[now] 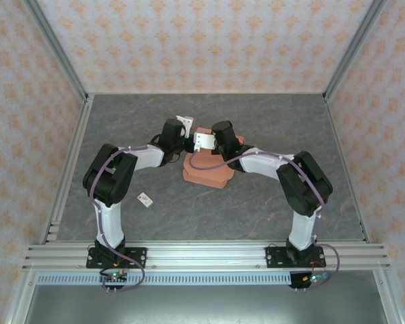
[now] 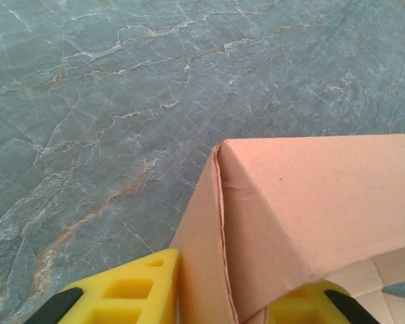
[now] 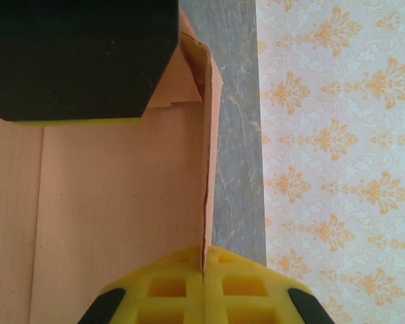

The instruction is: Fold the paper box

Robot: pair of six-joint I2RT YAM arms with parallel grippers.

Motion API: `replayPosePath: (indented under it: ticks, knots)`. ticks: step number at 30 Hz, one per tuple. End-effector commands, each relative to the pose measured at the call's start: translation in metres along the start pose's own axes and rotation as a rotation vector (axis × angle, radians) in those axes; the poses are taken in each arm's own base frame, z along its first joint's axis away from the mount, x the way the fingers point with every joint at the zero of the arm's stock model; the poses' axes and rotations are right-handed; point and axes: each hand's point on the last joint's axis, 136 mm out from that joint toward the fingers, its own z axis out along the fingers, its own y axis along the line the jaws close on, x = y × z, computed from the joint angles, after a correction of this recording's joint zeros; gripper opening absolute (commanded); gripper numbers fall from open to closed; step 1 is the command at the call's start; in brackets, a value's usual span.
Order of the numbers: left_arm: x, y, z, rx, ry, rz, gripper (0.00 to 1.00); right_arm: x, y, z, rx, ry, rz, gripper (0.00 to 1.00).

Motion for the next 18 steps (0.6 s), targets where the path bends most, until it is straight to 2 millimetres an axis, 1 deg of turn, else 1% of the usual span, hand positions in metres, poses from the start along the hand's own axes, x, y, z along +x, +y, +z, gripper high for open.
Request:
replayPosePath:
  ticks: [1,6,11,14,18]
  knots:
    - [-0.011,0.009,0.000,-0.076,-0.023,-0.003,0.22,-0.011,0.004,-0.013,-0.061,-0.055,0.020,0.00]
    - [-0.009,0.017,-0.003,-0.180,-0.026,0.000,0.19,-0.020,0.002,-0.019,-0.086,-0.077,0.053,0.00]
    - [-0.009,0.026,-0.004,-0.254,-0.043,-0.057,0.18,-0.024,0.004,-0.024,-0.105,-0.080,0.059,0.00]
    - [-0.008,0.024,-0.004,-0.273,-0.050,-0.060,0.17,-0.022,0.004,-0.022,-0.086,-0.066,0.042,0.00]
    - [-0.007,0.023,-0.007,-0.303,-0.066,-0.072,0.13,-0.016,0.003,-0.016,-0.021,-0.023,0.002,0.00]
